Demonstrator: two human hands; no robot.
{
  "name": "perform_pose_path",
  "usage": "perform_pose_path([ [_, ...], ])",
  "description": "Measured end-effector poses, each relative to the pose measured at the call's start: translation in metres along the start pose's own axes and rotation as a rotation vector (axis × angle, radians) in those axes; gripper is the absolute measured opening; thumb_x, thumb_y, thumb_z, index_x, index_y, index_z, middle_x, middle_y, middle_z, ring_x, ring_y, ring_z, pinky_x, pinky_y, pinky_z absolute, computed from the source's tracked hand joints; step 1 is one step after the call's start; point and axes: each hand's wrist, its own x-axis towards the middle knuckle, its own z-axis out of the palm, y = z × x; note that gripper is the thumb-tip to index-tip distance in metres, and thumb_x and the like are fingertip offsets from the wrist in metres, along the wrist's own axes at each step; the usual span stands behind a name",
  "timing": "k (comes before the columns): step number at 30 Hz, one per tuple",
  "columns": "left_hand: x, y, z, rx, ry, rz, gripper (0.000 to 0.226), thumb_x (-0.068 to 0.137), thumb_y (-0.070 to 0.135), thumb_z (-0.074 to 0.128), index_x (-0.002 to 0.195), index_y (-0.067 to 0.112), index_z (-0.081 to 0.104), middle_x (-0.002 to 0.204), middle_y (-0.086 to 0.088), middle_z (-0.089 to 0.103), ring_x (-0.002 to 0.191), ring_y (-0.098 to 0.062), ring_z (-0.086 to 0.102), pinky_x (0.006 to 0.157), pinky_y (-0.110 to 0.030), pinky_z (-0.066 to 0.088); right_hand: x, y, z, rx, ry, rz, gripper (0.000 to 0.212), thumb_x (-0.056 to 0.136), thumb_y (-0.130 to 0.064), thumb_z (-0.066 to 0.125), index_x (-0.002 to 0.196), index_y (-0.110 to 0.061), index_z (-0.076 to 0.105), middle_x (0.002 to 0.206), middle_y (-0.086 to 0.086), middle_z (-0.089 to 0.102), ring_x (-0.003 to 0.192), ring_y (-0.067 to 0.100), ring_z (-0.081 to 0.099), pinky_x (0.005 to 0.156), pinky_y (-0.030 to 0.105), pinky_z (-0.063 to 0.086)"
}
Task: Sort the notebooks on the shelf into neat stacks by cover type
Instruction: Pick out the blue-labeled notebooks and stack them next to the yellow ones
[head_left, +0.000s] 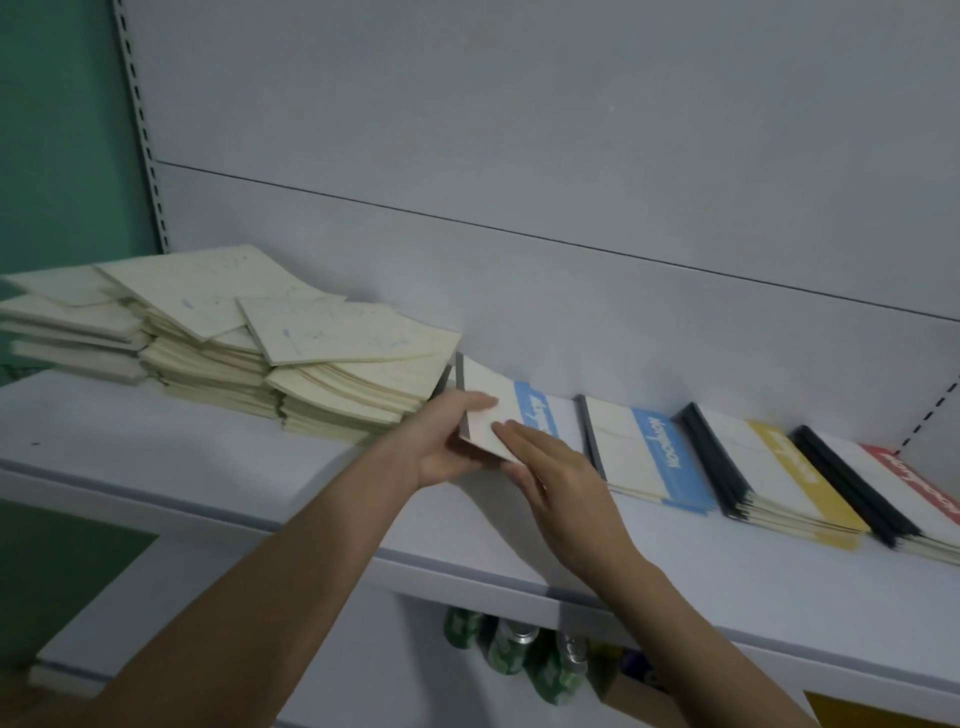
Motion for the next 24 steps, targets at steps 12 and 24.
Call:
perform_pose_path([
  [12,-0.009,0.084,-0.036,0.403,0.248,0.426,0.05,0.096,-0.006,0.045,0.14,0.018,0.041,0.129,-0.01,0.059,0.097,-0.022,0.063,0.067,-0.035,0.054,0.04,0.004,0.018,-0.128,-0.24,0.095,0.051,0.095,-0.051,0.045,0.133,-0.019,0.054,0.133,-0.001,0.055,0.122,0.022,0.049,0.099,0.038,0.043],
  [24,-0.031,0.092,-0.083,0.373,0.309,0.423,0.05,0.094,-0.006,0.044,0.138,0.018,0.045,0.128,-0.012,0.062,0.106,-0.031,0.063,0.074,-0.038,0.054,0.064,-0.006,0.003,-0.124,-0.667,0.254,0.051,0.099,-0.054,0.038,0.133,-0.018,0.05,0.135,0.006,0.051,0.124,0.03,0.048,0.098,0.038,0.039],
])
